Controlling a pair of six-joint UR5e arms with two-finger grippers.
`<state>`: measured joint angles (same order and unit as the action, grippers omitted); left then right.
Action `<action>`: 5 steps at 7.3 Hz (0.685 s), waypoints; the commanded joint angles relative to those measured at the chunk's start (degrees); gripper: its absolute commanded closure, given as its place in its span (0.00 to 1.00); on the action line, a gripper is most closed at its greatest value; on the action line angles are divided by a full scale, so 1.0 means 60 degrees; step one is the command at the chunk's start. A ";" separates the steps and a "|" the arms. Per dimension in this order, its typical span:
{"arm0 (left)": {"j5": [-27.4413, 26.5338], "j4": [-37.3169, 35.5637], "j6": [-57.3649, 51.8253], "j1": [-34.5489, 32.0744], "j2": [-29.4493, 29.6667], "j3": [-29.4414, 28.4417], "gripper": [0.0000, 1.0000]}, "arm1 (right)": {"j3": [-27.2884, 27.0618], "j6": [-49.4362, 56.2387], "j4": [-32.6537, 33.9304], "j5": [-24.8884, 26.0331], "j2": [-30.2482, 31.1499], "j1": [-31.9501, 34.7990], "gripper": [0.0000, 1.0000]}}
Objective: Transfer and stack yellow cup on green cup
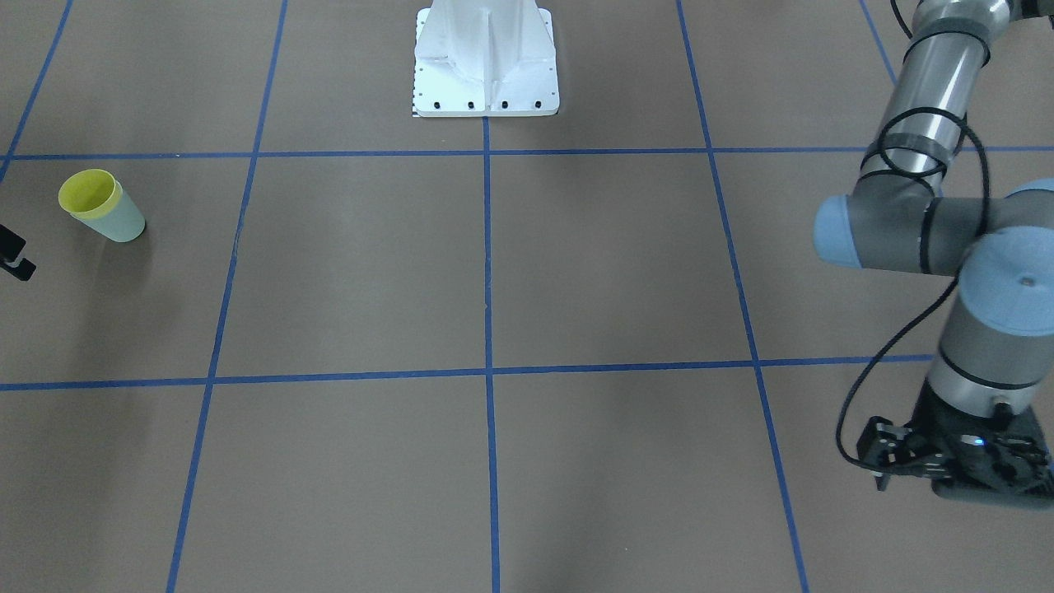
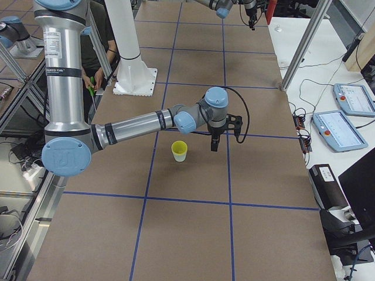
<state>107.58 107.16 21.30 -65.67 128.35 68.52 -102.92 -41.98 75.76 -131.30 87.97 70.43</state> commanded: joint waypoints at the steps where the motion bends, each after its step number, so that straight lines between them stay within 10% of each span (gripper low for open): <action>1: 0.3377 -0.0972 -0.0928 -0.1221 -0.0644 0.0093 0.00 | 0.0889 0.1044 0.0421 -0.0002 -0.0816 0.0461 0.00; 3: 0.5046 -0.0576 -0.1001 -0.2321 -0.1890 0.0736 0.00 | 0.0893 0.2694 0.2874 0.0012 -0.1927 0.1149 0.00; 5: 0.3934 -0.0561 -0.3054 -0.2443 -0.3309 0.1382 0.00 | 0.0893 0.3143 0.3531 -0.0002 -0.2197 0.1459 0.00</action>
<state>134.37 103.72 10.49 -79.52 113.74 74.92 -97.60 -25.10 94.17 -131.29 75.97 77.92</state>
